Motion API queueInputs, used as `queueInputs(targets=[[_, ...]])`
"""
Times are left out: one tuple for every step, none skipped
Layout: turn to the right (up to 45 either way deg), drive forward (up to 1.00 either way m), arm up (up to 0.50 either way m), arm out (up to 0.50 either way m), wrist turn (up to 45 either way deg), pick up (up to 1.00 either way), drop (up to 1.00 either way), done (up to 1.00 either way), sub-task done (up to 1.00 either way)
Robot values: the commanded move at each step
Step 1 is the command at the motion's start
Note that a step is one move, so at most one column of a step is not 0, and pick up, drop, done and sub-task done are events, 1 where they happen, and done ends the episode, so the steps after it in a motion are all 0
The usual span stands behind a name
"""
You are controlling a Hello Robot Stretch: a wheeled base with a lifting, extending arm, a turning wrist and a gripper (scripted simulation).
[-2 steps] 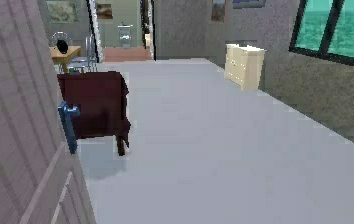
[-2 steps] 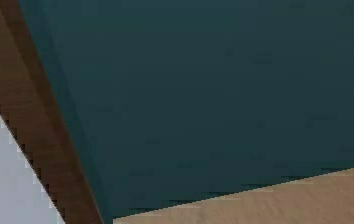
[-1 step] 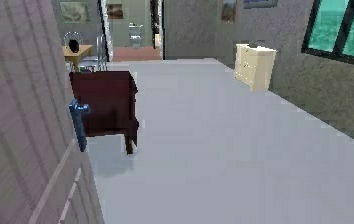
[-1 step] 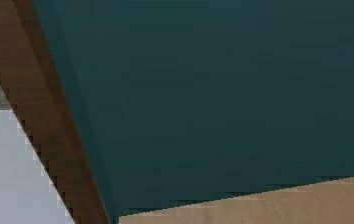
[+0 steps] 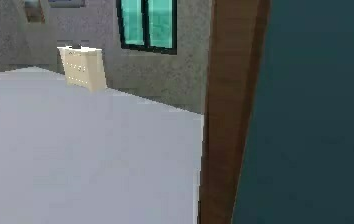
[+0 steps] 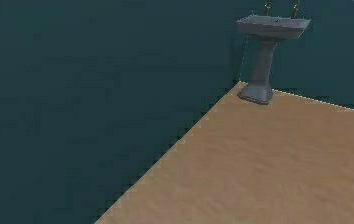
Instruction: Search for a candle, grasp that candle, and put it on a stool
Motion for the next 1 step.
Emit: queueInputs(targets=[[45.0,0.00,0.00,0.00,0.0,0.00,0.00,0.00,0.00]])
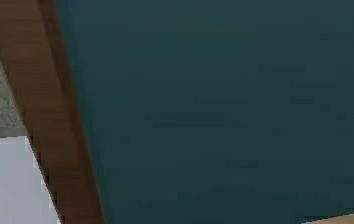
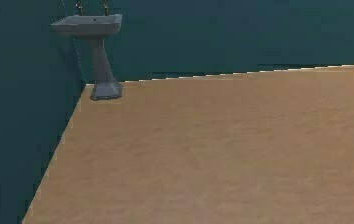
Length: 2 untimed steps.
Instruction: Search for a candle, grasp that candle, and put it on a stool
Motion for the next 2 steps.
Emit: queueInputs(targets=[[33.0,0.00,0.00,0.00,0.0,0.00,0.00,0.00,0.00],[0.0,0.20,0.00,0.00,0.0,0.00,0.00,0.00,0.00]])
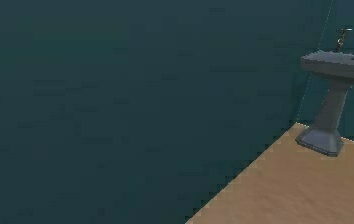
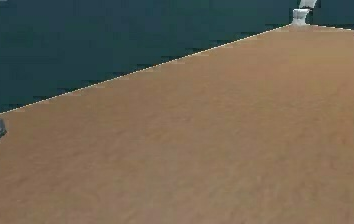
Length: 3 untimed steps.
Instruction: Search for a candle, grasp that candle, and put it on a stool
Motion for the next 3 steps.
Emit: queueInputs(targets=[[-45.0,0.00,0.00,0.00,0.0,0.00,0.00,0.00,0.00],[-45.0,0.00,0.00,0.00,0.0,0.00,0.00,0.00,0.00],[-36.0,0.00,0.00,0.00,0.0,0.00,0.00,0.00,0.00]])
